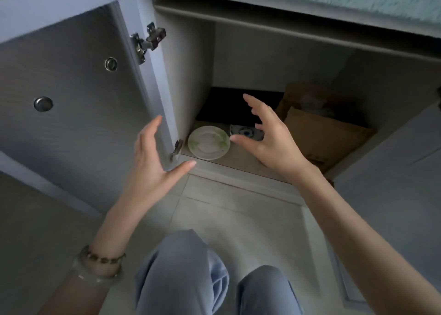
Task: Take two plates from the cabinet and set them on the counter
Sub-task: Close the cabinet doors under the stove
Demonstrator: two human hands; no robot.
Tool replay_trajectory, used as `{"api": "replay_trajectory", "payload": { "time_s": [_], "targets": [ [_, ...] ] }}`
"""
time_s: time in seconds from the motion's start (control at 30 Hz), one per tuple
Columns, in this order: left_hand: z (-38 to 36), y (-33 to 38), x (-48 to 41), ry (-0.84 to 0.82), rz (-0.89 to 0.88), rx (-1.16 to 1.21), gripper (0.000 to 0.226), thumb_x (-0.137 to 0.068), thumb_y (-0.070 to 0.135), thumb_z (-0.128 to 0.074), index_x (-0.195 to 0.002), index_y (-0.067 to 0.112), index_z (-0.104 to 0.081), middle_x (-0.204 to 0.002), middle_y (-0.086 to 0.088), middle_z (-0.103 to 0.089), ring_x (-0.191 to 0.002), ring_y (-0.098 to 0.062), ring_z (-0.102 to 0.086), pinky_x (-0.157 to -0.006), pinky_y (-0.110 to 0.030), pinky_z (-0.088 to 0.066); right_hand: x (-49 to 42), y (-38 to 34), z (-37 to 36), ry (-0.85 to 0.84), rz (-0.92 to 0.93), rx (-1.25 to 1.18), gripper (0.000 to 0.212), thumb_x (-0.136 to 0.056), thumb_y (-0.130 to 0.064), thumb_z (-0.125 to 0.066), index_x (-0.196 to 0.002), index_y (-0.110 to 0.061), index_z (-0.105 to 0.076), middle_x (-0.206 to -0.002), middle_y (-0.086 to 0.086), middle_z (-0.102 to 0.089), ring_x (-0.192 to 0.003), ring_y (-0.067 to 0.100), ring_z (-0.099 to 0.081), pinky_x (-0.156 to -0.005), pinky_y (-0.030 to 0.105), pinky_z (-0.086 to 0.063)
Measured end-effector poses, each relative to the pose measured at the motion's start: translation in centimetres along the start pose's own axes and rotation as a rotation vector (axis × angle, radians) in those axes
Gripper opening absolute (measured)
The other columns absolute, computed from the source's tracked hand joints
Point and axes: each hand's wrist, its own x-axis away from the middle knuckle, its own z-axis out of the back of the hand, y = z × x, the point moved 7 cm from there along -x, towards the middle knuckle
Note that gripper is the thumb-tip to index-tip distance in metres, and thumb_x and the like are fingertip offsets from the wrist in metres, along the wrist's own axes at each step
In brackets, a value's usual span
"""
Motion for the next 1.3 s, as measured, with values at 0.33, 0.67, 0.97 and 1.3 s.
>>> {"api": "replay_trajectory", "payload": {
  "time_s": [0.33, 0.67, 0.97, 1.3],
  "targets": [
    [5.3, 1.1, 3.7, 0.228, -0.002, -0.156, 0.099, -0.068, 0.038, -0.074, -0.147, 0.011, -0.021, -0.144, 0.003, -0.028, -0.138, -0.022, -0.031, -0.112, -0.031, -0.024, -0.5, -6.5, -2.4, -0.057, 0.228, -0.016, 0.077, -0.081, -0.03, -0.072, -0.145, -0.021, -0.03, -0.143, 0.002, -0.042, -0.132, 0.017, -0.037, -0.11, 0.039, -0.036],
    [17.2, 2.0, 7.1, 0.686, 0.103, -0.552, 0.091, -0.076, 0.03, -0.075, -0.145, 0.003, -0.023, -0.148, -0.021, -0.03, -0.134, -0.031, -0.027, -0.111, -0.045, -0.023, -4.1, -21.0, -9.3, -0.179, 0.706, 0.034, 0.075, -0.083, -0.031, -0.07, -0.145, -0.014, -0.031, -0.147, 0.011, -0.037, -0.136, 0.025, -0.033, -0.114, 0.03, -0.022],
    [20.9, -2.5, 7.6, 0.616, 0.391, -0.576, 0.096, -0.083, 0.04, -0.067, -0.15, 0.004, -0.009, -0.156, -0.017, -0.02, -0.142, -0.032, -0.023, -0.115, -0.045, -0.017, -5.9, -30.4, -15.9, -0.18, 0.965, 0.192, 0.074, -0.085, -0.04, -0.063, -0.146, -0.02, -0.028, -0.154, 0.01, -0.027, -0.142, 0.027, -0.02, -0.113, 0.04, -0.014],
    [21.2, -1.8, 5.6, 0.586, 0.22, -0.553, 0.051, -0.086, 0.014, -0.065, -0.132, 0.01, -0.043, -0.117, -0.007, -0.061, -0.106, -0.027, -0.06, -0.093, -0.046, -0.046, -6.0, -33.2, -19.0, -0.157, 1.045, 0.359, 0.067, -0.089, -0.045, -0.054, -0.145, -0.018, -0.031, -0.144, 0.005, -0.04, -0.136, 0.025, -0.031, -0.113, 0.045, -0.013]
  ]
}}
